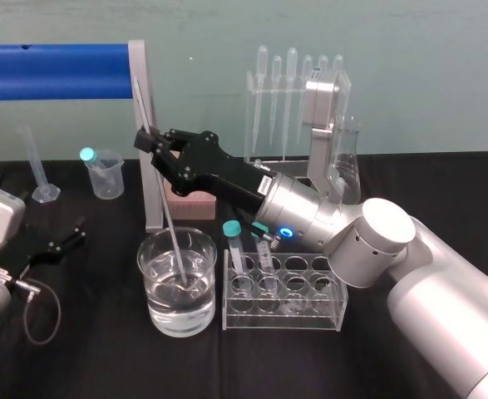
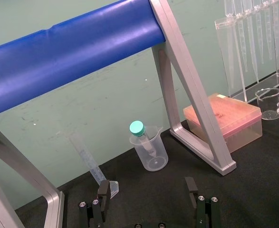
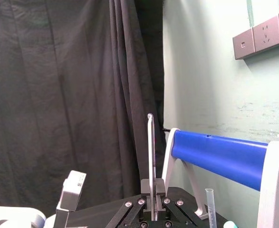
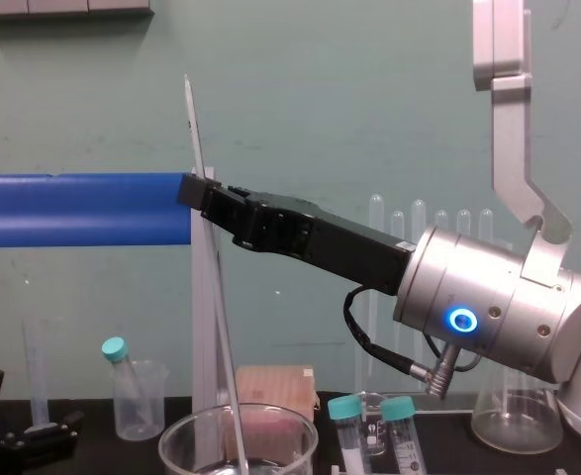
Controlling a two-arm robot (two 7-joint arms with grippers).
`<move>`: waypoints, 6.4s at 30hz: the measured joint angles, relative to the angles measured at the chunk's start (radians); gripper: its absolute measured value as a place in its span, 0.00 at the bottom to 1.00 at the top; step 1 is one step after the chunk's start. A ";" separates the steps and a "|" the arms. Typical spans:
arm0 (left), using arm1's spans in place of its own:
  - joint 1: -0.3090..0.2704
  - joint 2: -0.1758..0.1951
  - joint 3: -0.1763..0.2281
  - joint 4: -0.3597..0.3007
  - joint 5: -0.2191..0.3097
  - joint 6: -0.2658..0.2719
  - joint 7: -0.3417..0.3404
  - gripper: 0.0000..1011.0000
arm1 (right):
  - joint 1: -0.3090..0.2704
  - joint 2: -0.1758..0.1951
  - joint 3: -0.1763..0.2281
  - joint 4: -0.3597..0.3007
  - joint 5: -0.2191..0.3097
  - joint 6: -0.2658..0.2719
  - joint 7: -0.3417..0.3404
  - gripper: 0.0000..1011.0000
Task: Hold the thermometer with one hand and immerse one end into the beaker, then reinsert it into the test tube rack.
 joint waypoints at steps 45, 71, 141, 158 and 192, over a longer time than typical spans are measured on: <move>0.000 0.000 0.000 0.000 0.000 0.000 0.000 1.00 | -0.005 0.001 0.015 -0.025 0.014 -0.046 0.040 0.06; 0.000 0.000 0.000 0.000 0.000 0.000 0.000 1.00 | -0.176 0.200 0.234 -0.402 0.054 -0.111 -0.123 0.06; 0.000 0.000 0.000 0.000 0.000 0.000 0.000 1.00 | -0.295 0.247 0.272 -0.246 0.002 0.020 -0.165 0.06; 0.000 0.000 0.000 0.000 0.000 0.000 0.000 1.00 | -0.295 0.247 0.273 -0.246 0.004 0.016 -0.162 0.06; 0.000 0.000 0.000 0.000 0.000 0.000 0.000 1.00 | -0.295 0.247 0.273 -0.246 0.004 0.015 -0.161 0.99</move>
